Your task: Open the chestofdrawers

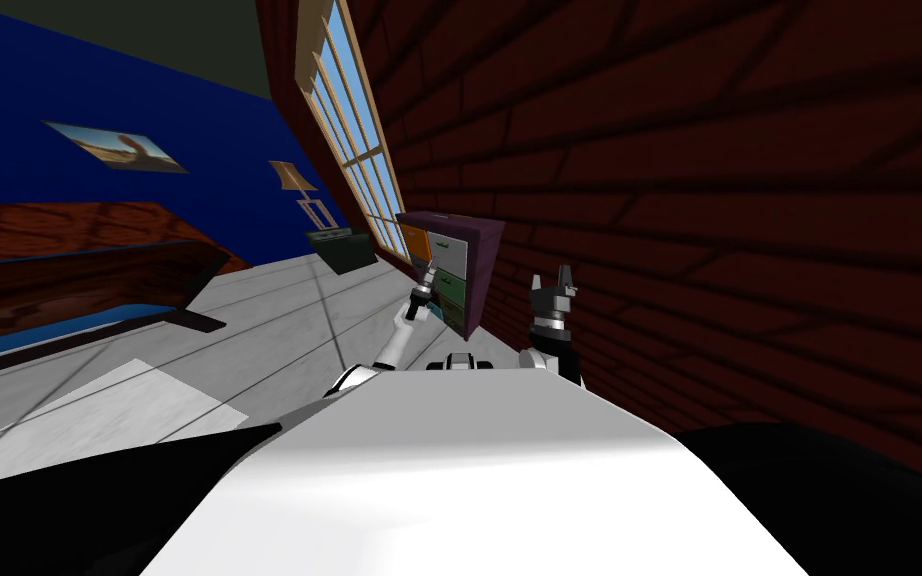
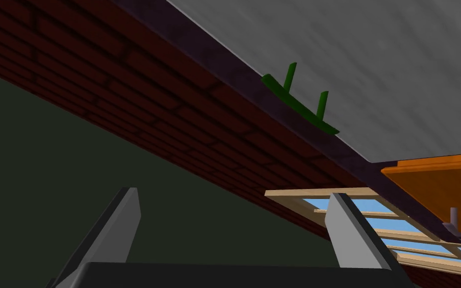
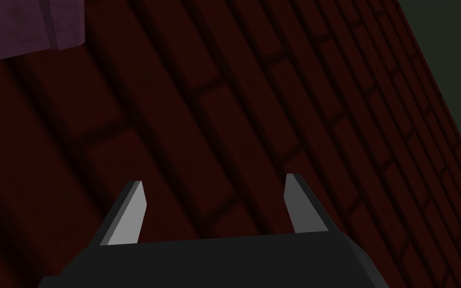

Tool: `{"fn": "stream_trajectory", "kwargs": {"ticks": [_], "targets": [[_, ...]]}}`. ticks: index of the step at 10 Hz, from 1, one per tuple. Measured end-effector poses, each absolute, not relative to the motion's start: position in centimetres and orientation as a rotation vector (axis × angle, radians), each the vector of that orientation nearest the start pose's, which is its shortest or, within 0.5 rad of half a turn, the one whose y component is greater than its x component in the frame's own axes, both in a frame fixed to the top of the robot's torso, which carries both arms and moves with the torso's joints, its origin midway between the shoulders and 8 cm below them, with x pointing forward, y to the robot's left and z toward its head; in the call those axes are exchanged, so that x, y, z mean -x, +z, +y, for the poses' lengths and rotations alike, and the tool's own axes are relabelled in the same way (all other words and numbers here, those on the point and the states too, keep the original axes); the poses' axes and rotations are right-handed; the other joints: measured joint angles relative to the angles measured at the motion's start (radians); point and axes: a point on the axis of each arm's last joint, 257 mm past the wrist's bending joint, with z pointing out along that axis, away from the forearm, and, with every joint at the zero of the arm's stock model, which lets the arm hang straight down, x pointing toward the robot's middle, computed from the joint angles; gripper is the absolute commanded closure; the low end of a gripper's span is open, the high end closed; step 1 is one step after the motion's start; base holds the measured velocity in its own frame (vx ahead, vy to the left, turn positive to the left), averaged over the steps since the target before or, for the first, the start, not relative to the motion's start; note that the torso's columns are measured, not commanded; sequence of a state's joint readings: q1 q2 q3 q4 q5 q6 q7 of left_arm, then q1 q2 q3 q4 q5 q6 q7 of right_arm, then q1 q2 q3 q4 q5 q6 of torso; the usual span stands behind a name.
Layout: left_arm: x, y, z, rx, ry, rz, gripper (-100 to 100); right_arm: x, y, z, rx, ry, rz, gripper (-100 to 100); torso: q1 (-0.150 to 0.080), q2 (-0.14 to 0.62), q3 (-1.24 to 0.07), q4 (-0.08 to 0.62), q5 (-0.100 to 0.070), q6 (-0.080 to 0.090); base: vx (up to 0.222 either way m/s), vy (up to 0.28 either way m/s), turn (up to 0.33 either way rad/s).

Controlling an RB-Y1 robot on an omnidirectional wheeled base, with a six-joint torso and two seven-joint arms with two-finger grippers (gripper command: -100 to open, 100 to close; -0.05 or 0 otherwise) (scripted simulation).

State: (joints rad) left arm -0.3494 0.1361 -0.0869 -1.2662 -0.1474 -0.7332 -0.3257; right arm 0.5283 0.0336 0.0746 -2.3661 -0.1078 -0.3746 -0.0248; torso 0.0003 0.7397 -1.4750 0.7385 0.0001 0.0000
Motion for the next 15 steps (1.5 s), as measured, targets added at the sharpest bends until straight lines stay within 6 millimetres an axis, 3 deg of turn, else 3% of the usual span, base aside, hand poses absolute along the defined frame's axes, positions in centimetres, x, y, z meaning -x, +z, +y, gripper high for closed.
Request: {"fn": "stream_trajectory", "kwargs": {"ticks": [10, 12, 13, 15], "targets": [[-58.5, -3.9, 6.7, 0.119, -1.171, 0.968, -100, -34.7, 2.9, -27.2, -0.818, 1.448, 0.558, 0, 0.000, -0.001, 0.000, 0.000, 0.000, 0.000, 0.042, 0.018, 0.004], [-59.2, -2.4, 6.4, 0.117, -1.171, 0.965, -100, -34.7, 2.9, -27.2, -0.818, 1.448, 0.558, 0, -0.002, -0.001, -0.001, 0.000, -0.001, 0.000, 0.022, -0.019, -0.001], [-59.3, -2.4, 6.4, 0.118, -1.171, 0.967, 100, -34.7, 2.9, -27.2, -0.818, 1.448, 0.557, 0, -0.001, -0.001, -0.001, 0.000, 0.000, 0.000, -0.015, 0.007, 0.001], [-58.7, -3.7, 6.5, 0.120, -1.170, 0.969, 100, -34.7, 2.9, -27.2, -0.818, 1.448, 0.558, 0, 0.002, 0.000, 0.000, 0.000, 0.000, 0.000, -0.024, 0.015, 0.000]]}}
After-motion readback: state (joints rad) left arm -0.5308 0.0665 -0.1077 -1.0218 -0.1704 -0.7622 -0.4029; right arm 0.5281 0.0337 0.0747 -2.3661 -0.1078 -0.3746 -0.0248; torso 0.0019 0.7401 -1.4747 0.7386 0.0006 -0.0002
